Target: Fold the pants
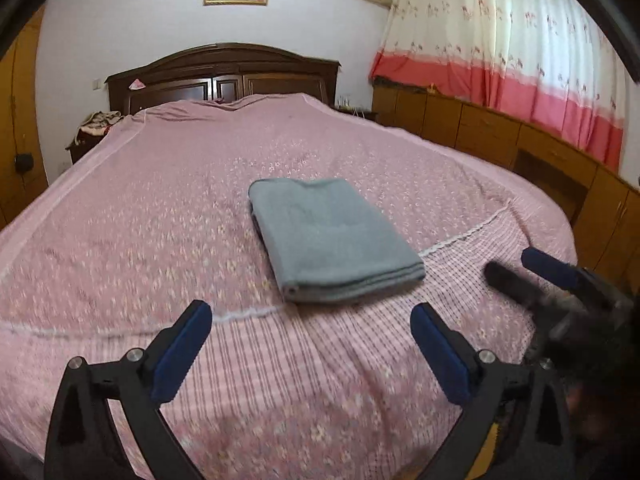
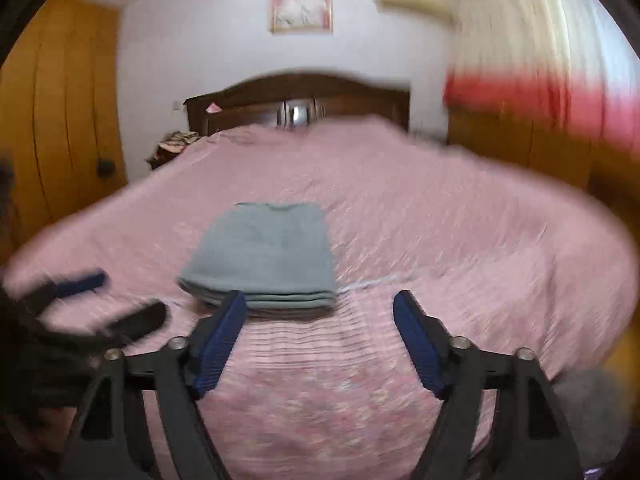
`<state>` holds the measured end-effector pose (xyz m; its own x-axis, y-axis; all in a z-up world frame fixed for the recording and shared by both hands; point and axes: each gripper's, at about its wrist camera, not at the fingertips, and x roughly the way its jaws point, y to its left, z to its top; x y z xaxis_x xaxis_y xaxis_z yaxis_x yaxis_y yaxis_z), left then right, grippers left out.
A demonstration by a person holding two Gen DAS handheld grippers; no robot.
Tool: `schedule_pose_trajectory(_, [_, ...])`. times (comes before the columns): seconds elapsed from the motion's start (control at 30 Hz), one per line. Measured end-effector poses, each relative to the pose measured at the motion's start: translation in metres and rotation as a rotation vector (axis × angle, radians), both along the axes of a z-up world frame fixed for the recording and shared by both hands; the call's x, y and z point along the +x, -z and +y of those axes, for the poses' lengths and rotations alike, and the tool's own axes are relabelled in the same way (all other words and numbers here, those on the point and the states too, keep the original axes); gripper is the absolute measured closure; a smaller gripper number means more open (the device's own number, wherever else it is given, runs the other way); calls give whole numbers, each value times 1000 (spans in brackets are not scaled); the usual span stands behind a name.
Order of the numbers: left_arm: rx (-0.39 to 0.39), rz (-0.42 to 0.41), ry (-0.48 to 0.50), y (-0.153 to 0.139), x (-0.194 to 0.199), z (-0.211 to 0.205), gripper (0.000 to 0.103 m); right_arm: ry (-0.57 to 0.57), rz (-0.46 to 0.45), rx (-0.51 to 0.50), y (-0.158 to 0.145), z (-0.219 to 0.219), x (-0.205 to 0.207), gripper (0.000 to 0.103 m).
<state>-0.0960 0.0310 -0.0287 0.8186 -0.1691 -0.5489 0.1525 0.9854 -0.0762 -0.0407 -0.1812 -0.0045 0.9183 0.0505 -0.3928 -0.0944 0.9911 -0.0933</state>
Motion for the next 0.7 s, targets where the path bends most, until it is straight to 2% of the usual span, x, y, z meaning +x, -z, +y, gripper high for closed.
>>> schedule_pose_trajectory(0.07, [-11, -22, -29, 13, -11, 5, 0, -25, -51, -55, 15, 5, -6, 17])
schedule_pose_trajectory(0.1, [-13, -23, -45, 19, -13, 8, 0, -36, -45, -50, 19, 5, -3, 12])
schedule_pose_trajectory(0.13, [-15, -19, -62, 25, -16, 10, 0, -53, -29, -26, 20, 1, -3, 7])
schedule_pose_trajectory(0.2, [-22, -17, -76, 36, -21, 16, 0, -74, -26, 31, 18, -7, -3, 2])
schedule_pose_trajectory(0.33, [-32, -6, -77, 48, -21, 27, 0, -76, -30, 76, 19, -16, 1, 1])
schedule_pose_trajectory(0.5, [-83, -2, -85, 50, -20, 38, 0, -72, 15, 67, 31, -21, 11, 1])
schedule_pose_trajectory(0.53, [-82, -2, -85, 51, -20, 38, 0, -61, 14, 61, 38, -15, 11, 1])
schedule_pose_trajectory(0.7, [-63, -4, -82, 53, -20, 34, 0, -64, 17, 83, 36, -19, 8, 1])
